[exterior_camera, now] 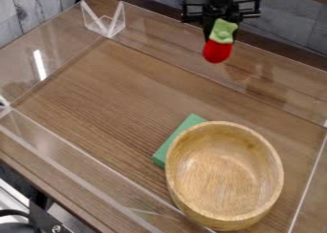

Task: Move the red fruit to the right

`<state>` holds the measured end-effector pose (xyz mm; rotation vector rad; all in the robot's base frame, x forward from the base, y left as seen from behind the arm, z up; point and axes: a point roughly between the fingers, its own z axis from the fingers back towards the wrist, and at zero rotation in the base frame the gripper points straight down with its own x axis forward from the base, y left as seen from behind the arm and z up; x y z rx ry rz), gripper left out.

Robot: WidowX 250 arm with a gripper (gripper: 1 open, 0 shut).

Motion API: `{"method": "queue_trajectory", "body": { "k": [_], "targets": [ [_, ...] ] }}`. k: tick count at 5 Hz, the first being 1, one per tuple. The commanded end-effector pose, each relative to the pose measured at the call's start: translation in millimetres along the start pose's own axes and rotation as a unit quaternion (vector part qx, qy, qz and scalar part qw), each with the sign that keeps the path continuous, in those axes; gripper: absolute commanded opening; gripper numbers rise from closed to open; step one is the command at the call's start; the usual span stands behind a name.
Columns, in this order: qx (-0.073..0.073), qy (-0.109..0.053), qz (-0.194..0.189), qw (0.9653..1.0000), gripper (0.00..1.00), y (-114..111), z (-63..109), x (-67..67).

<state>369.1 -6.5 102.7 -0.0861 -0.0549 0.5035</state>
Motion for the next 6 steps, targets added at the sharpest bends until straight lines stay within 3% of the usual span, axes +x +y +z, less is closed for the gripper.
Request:
{"method": "queue_trajectory", "body": {
  "k": [1, 4, 5, 6],
  "targets": [
    [-0.034, -0.051, -0.025, 0.9978, 0.0, -17.9, 41.6, 2.7],
    [-0.044, -0.038, -0.116, 0.9916, 0.0, -50.2, 49.7, -14.9],
    [-0.035, -0.032, -0.145, 0.9883, 0.0, -61.4, 43.4, -20.9],
    [-0.024, -0.028, -0.138, 0.9897, 0.0, -72.4, 25.2, -28.5]
  ]
}}
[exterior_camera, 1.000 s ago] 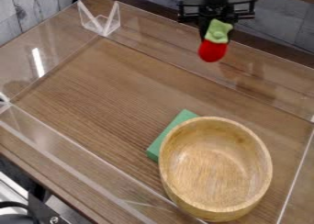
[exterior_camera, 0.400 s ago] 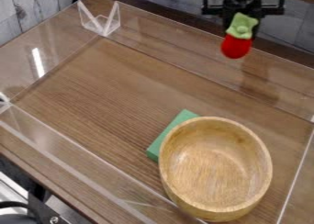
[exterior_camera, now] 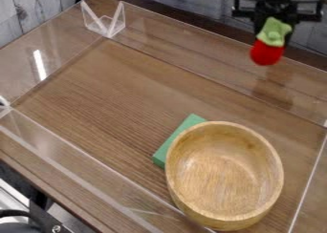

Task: Move the red fruit to the right

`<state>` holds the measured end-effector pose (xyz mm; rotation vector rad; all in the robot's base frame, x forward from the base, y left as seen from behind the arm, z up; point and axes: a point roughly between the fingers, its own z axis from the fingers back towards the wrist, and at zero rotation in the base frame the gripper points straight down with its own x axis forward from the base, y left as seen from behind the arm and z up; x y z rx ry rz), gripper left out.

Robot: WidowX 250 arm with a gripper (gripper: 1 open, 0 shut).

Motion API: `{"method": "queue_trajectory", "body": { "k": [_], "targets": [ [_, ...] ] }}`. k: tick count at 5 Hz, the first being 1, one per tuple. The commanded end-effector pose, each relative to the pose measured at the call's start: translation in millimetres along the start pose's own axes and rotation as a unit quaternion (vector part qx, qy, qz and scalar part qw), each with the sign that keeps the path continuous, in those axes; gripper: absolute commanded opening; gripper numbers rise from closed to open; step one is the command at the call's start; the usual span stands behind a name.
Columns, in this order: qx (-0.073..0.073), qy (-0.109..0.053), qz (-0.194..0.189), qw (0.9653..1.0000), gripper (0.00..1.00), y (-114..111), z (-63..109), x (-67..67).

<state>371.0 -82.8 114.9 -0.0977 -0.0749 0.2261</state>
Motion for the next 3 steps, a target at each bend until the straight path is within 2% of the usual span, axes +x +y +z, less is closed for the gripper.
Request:
{"method": "queue_trajectory", "body": {
  "k": [1, 2, 3],
  "targets": [
    [0.008, -0.021, 0.013, 0.9997, 0.0, -10.2, -5.7, 1.5],
    [0.021, -0.012, 0.016, 0.9996, 0.0, -9.7, -36.2, 0.2],
    [0.026, -0.006, 0.017, 0.9995, 0.0, -8.9, -57.5, -1.2]
  ]
}}
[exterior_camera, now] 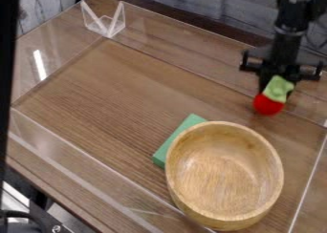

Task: Move the red fruit to the right

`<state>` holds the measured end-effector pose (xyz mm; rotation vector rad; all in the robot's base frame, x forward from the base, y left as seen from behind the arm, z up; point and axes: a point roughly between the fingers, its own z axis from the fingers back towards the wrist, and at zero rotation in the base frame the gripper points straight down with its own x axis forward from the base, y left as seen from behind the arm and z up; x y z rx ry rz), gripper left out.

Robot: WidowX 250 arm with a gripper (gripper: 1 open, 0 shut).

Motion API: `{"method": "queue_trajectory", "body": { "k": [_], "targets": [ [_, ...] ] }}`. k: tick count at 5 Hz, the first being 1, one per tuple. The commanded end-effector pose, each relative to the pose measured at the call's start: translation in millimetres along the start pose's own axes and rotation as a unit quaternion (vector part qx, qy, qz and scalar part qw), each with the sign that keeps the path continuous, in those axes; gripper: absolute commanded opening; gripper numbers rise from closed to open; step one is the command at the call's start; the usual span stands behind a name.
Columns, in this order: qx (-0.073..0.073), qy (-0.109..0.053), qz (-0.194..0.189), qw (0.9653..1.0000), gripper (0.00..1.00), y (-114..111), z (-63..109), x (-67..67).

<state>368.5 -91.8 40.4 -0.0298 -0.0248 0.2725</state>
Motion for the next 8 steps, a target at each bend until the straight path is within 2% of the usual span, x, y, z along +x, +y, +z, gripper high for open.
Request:
{"method": "queue_trajectory", "body": {
  "k": [1, 2, 3, 4, 5, 6, 8],
  "targets": [
    [-0.008, -0.022, -0.009, 0.9997, 1.0, -8.0, 1.3, 6.6],
    [-0.005, -0.02, 0.011, 0.9997, 0.0, -2.6, -4.0, 4.8],
    [-0.009, -0.016, 0.026, 0.9995, 1.0, 1.7, -8.6, 6.6],
    [-0.012, -0.013, 0.043, 0.9989, 1.0, 6.5, -12.5, 7.5],
    [-0.017, -0.013, 0.051, 0.9985, 0.0, 7.4, -9.1, 8.6],
    [-0.025, -0.013, 0.057, 0.998, 0.0, 7.3, -1.3, 9.9],
    [-0.04, -0.009, 0.062, 0.9972, 0.0, 8.7, 18.8, -0.5]
  ]
}}
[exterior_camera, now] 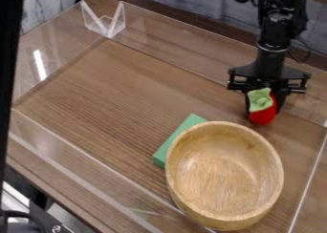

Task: Move the red fruit to the right

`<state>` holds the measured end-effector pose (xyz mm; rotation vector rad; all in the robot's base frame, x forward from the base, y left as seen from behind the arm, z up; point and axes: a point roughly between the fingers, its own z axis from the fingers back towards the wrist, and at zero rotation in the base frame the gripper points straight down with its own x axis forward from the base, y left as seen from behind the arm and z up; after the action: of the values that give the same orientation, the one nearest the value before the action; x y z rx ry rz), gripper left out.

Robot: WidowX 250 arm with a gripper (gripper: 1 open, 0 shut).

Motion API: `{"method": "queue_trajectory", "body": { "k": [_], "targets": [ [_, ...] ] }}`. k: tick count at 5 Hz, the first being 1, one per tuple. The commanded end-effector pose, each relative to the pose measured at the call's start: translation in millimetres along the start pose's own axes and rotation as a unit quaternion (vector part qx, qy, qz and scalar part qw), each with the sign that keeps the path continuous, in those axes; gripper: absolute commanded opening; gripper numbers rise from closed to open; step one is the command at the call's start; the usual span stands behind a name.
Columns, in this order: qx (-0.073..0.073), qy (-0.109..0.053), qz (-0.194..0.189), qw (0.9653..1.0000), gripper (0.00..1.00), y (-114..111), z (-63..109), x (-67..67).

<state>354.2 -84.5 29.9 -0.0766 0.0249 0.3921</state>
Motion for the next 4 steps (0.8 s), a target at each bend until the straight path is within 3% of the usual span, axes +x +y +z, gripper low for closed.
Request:
{"method": "queue_trajectory", "body": {
  "k": [1, 2, 3, 4],
  "targets": [
    [-0.033, -0.033, 0.002, 0.9989, 0.0, -3.9, 42.1, 4.1],
    [-0.049, -0.03, -0.011, 0.9983, 0.0, 1.5, 62.3, 4.0],
    [-0.048, -0.028, -0.022, 0.9982, 0.0, 2.1, 60.3, 4.9],
    [-0.045, -0.023, -0.042, 0.9978, 0.0, 2.0, 47.1, 8.8]
  ]
}}
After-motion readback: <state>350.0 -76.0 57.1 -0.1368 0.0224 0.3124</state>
